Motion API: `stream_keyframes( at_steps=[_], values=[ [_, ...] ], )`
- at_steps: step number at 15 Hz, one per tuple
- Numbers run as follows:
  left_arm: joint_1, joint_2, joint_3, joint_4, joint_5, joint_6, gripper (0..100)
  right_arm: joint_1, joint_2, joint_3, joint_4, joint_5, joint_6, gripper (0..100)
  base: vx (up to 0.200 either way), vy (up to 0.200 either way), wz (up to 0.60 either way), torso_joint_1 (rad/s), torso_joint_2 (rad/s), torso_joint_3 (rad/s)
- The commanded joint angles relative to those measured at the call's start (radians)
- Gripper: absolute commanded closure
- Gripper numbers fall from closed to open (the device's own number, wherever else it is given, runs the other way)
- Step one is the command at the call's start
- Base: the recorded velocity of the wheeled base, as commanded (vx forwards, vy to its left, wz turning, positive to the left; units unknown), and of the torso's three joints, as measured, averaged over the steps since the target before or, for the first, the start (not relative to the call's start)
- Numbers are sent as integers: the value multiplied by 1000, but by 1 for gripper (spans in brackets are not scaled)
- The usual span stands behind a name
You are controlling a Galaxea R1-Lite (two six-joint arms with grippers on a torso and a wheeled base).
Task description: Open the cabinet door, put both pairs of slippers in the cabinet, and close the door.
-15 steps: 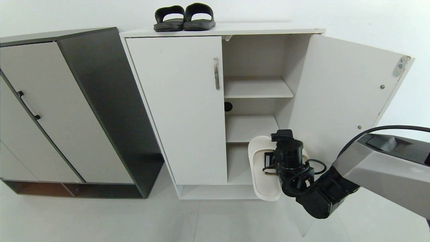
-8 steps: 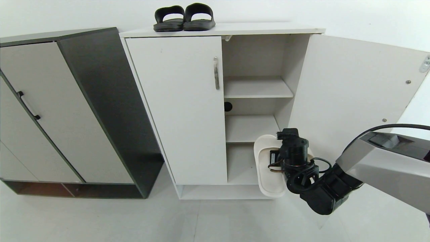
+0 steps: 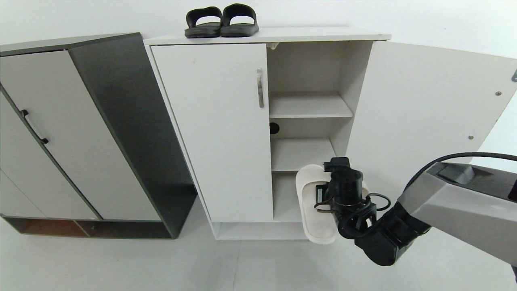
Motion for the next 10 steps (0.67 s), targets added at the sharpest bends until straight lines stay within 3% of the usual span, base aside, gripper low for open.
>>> stream_keyframes(
  at_steps=[1, 3, 6, 10],
  values=[
    [0, 1, 0, 0, 0, 0, 100, 62, 2, -45, 2, 0, -18, 100, 0, 0, 0, 0, 0, 0],
    [0, 1, 0, 0, 0, 0, 100, 80, 23, -88, 18, -10, -22, 100, 0, 0, 0, 0, 0, 0],
    [0, 1, 0, 0, 0, 0, 100, 80, 40, -80, 15, -11, -21, 100, 0, -200, 0, 2, 4, 1],
    [0, 1, 0, -2, 5, -12, 100, 83, 49, -72, 5, -11, -13, 100, 0, 0, 0, 0, 0, 0]
  ],
)
